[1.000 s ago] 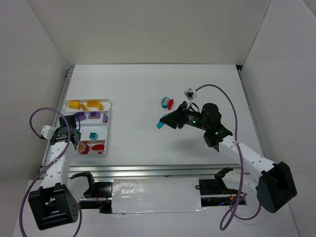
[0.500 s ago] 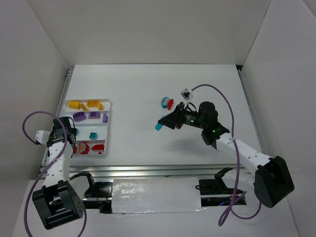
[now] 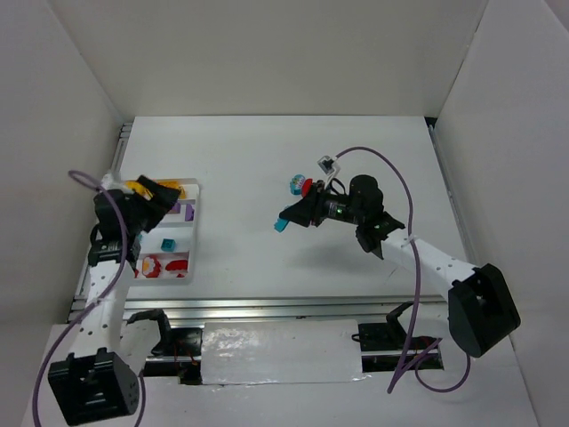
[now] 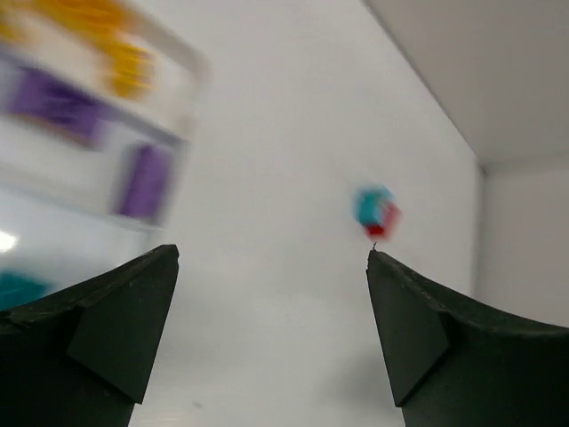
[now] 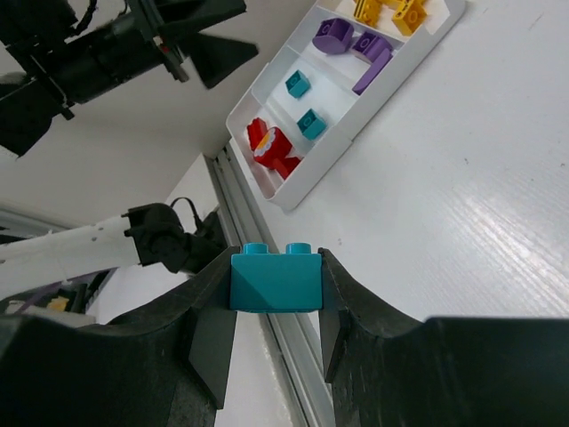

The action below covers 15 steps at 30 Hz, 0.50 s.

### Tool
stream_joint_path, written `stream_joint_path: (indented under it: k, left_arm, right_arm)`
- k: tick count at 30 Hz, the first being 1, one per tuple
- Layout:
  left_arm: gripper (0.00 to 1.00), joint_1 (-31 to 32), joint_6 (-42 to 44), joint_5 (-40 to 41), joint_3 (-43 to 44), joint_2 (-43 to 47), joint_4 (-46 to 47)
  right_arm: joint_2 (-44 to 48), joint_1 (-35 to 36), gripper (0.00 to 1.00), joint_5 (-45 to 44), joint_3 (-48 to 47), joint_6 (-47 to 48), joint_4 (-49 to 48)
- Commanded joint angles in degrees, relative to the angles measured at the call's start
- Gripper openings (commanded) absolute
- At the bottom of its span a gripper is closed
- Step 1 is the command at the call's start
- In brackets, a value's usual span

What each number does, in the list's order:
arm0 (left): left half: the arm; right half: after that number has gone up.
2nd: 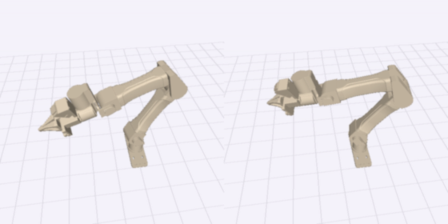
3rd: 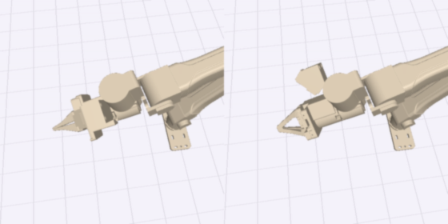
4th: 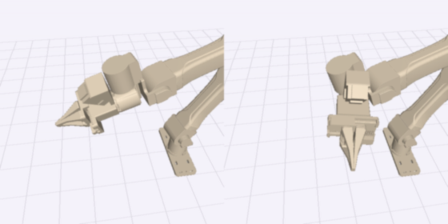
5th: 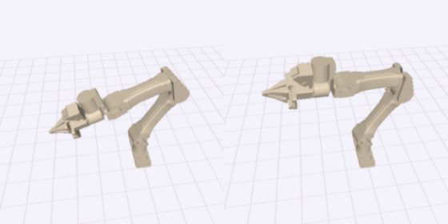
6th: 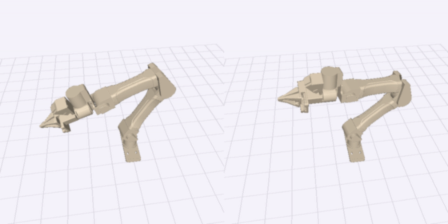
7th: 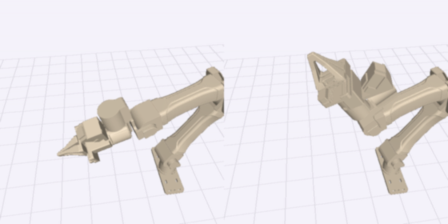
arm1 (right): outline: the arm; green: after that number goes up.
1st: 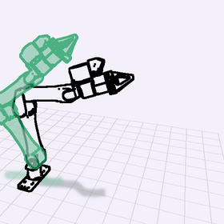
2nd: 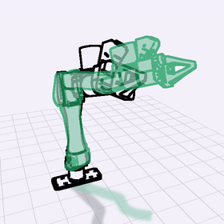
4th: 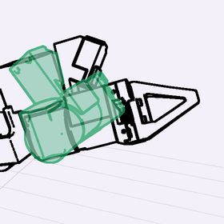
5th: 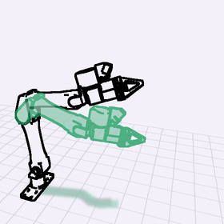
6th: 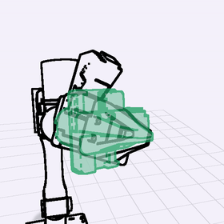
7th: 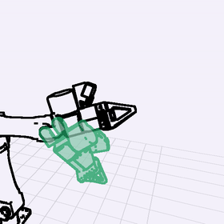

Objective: Sort the legos into containers by color

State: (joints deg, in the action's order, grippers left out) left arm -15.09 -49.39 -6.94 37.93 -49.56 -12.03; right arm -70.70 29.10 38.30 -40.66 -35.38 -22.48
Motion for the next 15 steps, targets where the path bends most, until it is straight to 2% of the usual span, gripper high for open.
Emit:
stream_joint_path:
  k: [1, 2, 3, 4, 5, 8, 11, 13, 15]
  left_arm:
    - [1.00, 11.61, 7.72, -28.80, -0.05, -1.41, 21.75]
    - [0.99, 13.75, 6.59, -31.53, -0.57, -1.94, 28.31]
    - [0.99, 14.64, 5.02, -39.13, -2.15, -3.42, 32.82]
    - [0.99, 17.87, 2.56, -42.68, -3.21, -4.13, 38.17]
    - [1.00, 18.60, -2.59, -45.50, -4.35, -4.58, 48.75]
    - [1.00, 20.36, -8.69, -50.01, -7.52, -4.49, 59.12]
    - [1.00, 23.34, -7.49, -51.42, -6.39, -4.14, 59.50]
    - [0.99, 27.72, -4.51, -50.11, -4.81, -3.79, 53.81]
    - [1.00, 31.68, 3.13, -47.22, -1.31, -3.09, 47.05]
  right_arm:
    - [0.21, 0.43, 0.00, 3.79, -3.19, -2.50, -3.36]
    - [0.56, 0.43, 0.00, 5.88, -3.45, -3.29, -3.53]
    - [0.73, 0.34, 0.00, 7.38, -3.54, -3.73, -4.58]
    - [1.26, 0.43, 0.00, 8.88, -3.81, -4.17, -5.20]
    - [1.61, 0.43, 0.00, 11.33, -3.81, -5.31, -5.81]
    - [3.71, 0.34, 0.00, 13.02, -3.28, -7.42, -8.54]
    - [5.56, 0.78, 0.00, 12.85, -2.75, -8.82, -10.30]
    - [5.74, 1.57, 0.00, 12.15, -2.93, -9.18, -11.09]
    - [5.75, 2.27, 0.00, 11.36, -3.10, -9.45, -11.18]
